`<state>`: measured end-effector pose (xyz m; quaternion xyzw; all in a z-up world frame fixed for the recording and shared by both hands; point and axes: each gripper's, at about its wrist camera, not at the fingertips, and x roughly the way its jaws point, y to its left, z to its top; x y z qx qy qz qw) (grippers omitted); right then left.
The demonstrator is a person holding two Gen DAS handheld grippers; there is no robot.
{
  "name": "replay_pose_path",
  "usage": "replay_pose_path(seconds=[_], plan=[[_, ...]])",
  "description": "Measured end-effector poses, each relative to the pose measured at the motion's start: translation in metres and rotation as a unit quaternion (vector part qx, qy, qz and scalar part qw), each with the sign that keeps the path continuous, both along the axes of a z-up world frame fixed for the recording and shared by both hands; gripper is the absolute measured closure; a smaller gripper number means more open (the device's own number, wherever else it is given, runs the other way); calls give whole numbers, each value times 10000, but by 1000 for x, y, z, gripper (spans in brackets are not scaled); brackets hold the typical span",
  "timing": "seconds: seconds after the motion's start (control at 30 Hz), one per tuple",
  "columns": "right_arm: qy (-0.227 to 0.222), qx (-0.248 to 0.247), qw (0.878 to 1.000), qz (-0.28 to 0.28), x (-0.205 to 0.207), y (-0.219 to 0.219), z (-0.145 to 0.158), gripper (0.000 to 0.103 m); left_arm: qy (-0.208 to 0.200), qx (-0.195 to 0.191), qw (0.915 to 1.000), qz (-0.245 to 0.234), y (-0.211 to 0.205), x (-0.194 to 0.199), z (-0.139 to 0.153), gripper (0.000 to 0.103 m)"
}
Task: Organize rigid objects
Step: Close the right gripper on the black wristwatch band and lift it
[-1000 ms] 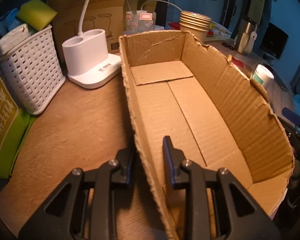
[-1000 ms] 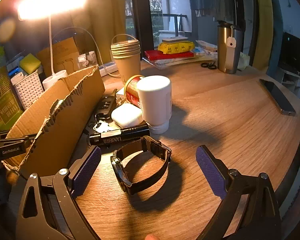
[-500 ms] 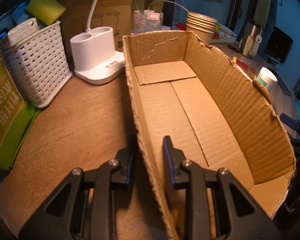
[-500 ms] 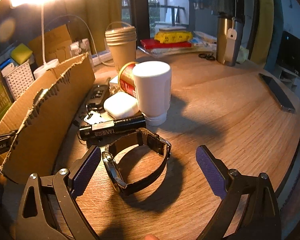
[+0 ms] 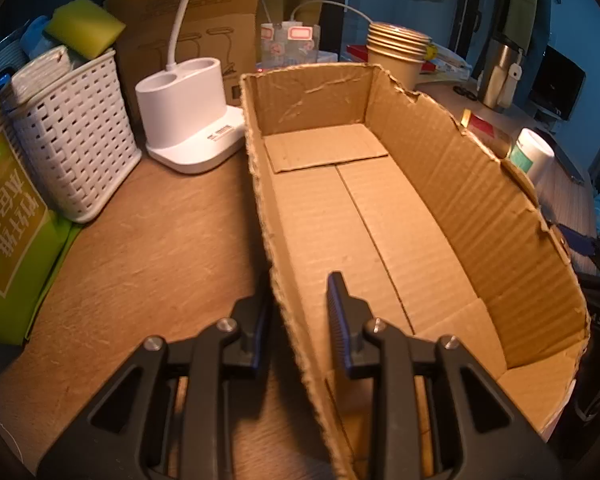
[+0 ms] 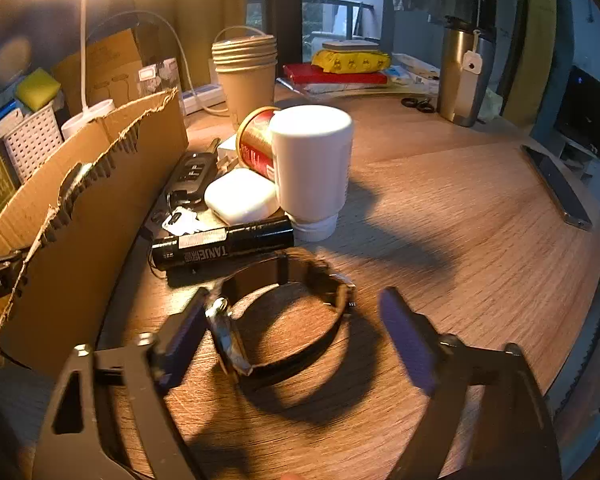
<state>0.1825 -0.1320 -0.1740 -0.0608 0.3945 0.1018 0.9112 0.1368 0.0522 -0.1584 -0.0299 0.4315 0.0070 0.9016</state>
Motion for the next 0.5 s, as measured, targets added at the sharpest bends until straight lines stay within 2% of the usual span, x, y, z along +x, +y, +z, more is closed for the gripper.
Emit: replay_pose_path(seconds=[0.23,0.5], plan=[[-64,31,10000,66,-2,-1,0,34,-1,-30,10000,-27,0,1,0,74],[-136,206,9997,91,-5,-5,4,37,-1,-53,10000,-46,0,0,0,74]])
